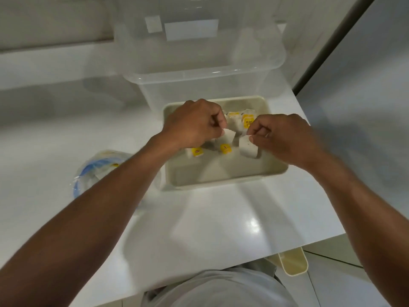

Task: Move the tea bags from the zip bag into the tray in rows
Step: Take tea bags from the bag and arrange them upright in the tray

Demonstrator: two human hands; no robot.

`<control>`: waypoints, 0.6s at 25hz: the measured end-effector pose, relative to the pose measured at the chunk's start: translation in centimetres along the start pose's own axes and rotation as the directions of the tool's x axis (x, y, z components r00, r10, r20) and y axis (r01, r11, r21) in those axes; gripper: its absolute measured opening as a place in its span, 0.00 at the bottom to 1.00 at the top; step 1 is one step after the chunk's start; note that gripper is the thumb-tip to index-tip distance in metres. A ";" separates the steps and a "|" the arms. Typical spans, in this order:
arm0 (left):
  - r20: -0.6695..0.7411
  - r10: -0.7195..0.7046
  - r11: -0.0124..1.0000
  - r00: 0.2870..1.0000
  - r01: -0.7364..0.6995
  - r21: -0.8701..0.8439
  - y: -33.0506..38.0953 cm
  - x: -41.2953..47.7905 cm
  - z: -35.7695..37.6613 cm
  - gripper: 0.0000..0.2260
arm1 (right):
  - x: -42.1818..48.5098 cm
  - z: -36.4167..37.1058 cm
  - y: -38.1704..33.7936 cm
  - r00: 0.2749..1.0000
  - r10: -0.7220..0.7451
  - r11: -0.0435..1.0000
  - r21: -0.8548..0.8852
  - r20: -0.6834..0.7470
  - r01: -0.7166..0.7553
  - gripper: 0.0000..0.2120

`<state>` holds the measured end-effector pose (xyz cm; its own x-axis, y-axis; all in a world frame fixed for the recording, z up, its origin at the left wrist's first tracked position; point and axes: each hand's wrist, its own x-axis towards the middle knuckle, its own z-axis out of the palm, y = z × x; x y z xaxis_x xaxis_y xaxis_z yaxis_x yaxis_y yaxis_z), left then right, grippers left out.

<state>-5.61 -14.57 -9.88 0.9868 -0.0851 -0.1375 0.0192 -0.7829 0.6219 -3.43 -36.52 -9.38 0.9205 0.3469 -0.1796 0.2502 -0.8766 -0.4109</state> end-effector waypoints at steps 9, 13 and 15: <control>-0.156 -0.137 0.983 0.978 0.154 0.103 1.2 5.2 4.3 0.04 | 4.9 0.2 3.3 0.976 -0.189 0.938 -0.315 -0.111 0.146 0.08; -0.049 -0.160 0.979 0.986 0.165 0.117 0.6 5.8 5.1 0.04 | 5.7 1.1 3.2 0.956 -0.293 0.824 -0.509 -0.008 0.248 0.08; 0.058 -0.145 0.989 0.988 0.144 0.016 0.3 5.7 4.9 0.04 | 6.0 0.8 3.3 0.962 -0.274 0.849 -0.465 0.017 0.251 0.06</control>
<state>-0.75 -18.31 -14.28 0.9627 -0.0066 -0.2703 0.1583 -0.7969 0.5830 2.67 -37.02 -12.51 0.8113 0.5798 -0.0756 0.5826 -0.8124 0.0218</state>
